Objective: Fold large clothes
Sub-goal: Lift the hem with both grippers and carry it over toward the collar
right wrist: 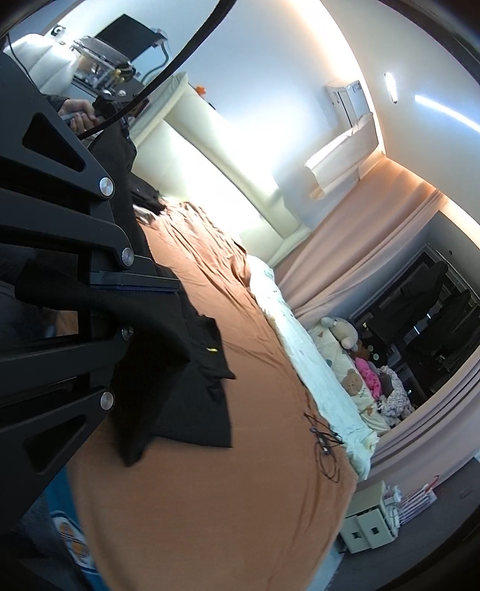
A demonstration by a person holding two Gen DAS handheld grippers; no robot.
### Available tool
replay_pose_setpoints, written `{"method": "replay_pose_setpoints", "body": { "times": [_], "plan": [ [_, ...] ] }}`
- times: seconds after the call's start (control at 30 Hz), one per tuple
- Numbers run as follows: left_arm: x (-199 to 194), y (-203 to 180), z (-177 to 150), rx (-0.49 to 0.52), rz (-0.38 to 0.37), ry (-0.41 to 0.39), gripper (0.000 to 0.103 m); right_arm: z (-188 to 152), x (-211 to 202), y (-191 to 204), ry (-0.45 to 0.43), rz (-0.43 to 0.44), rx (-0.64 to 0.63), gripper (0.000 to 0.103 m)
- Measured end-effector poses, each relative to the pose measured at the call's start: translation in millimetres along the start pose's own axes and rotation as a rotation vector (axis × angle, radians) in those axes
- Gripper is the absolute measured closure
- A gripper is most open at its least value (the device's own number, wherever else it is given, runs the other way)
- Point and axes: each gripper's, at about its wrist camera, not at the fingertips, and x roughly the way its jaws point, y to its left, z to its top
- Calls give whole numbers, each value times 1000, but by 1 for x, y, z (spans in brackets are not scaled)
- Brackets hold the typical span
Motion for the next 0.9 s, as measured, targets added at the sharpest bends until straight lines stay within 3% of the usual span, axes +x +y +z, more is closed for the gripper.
{"method": "replay_pose_setpoints", "body": {
  "times": [0.43, 0.9],
  "plan": [
    [99, 13, 86, 13, 53, 37, 101, 63, 91, 4, -3, -114, -23, 103],
    [232, 73, 96, -39, 147, 190, 101, 84, 201, -22, 115, -212, 56, 103]
  ]
}}
